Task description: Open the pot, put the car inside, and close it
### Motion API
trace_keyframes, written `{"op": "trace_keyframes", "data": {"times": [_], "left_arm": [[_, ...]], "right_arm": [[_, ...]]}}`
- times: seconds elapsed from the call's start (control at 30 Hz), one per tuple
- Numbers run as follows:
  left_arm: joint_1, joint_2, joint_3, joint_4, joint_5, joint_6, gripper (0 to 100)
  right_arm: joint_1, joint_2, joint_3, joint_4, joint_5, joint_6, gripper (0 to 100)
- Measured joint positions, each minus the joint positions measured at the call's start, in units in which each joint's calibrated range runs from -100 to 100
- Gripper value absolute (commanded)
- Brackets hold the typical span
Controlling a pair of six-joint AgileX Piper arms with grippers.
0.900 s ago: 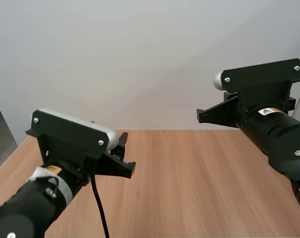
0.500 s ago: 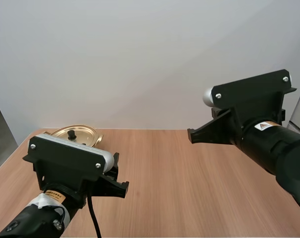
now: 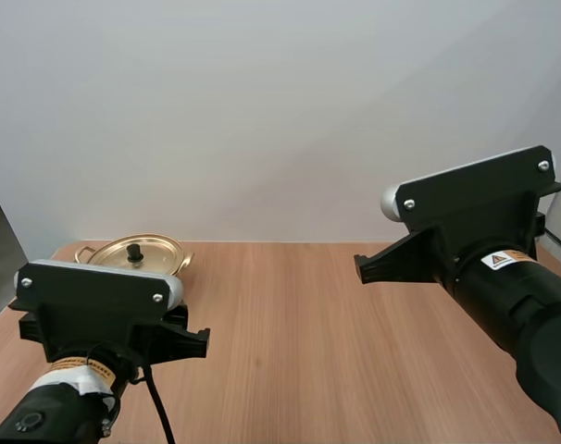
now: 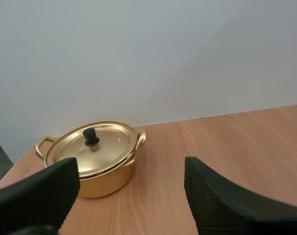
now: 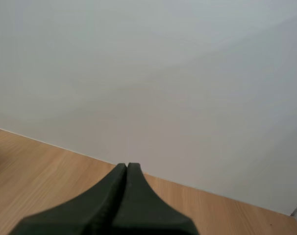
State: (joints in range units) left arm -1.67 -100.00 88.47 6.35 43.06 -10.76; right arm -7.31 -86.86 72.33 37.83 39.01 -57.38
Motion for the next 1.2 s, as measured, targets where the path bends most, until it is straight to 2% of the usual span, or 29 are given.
{"op": "trace_keyframes", "data": {"times": [0.13,0.23,0.4,0.53,0.57,0.63,0.67,0.83,1.0,1.2], "left_arm": [[0.00,0.00,0.00,6.53,0.00,-5.93,100],[0.00,0.00,0.00,9.09,0.00,-10.26,100],[0.00,0.00,0.00,7.28,-1.26,-15.38,100],[0.00,0.00,0.16,6.34,-1.26,-14.65,97],[0.00,0.00,0.16,6.34,-1.26,-13.74,80],[0.00,0.00,0.16,5.54,-1.26,-11.84,23],[0.00,0.00,0.16,5.51,-1.26,-11.22,0],[0.00,0.00,0.16,5.41,-1.26,-10.86,1],[0.00,0.00,0.16,5.41,-1.26,-10.86,1],[0.00,0.00,0.16,5.41,-1.26,-10.86,1]], "right_arm": [[0.00,0.00,0.00,-0.26,-3.56,0.00,0],[0.00,0.00,0.00,-0.26,-3.94,0.00,0],[0.00,0.00,0.00,-0.38,-3.94,0.00,0],[0.00,0.00,0.00,-0.38,-3.94,0.00,0],[0.00,0.00,0.00,-0.38,-3.94,0.00,0],[0.00,0.00,0.00,-0.38,-3.94,0.00,0],[0.00,0.00,0.00,-0.38,-3.94,0.00,0],[0.00,0.00,0.00,-0.01,-2.98,0.39,0],[0.00,0.00,0.33,-0.01,2.23,3.64,0],[0.45,-1.74,5.84,-0.01,0.98,3.65,0]]}}
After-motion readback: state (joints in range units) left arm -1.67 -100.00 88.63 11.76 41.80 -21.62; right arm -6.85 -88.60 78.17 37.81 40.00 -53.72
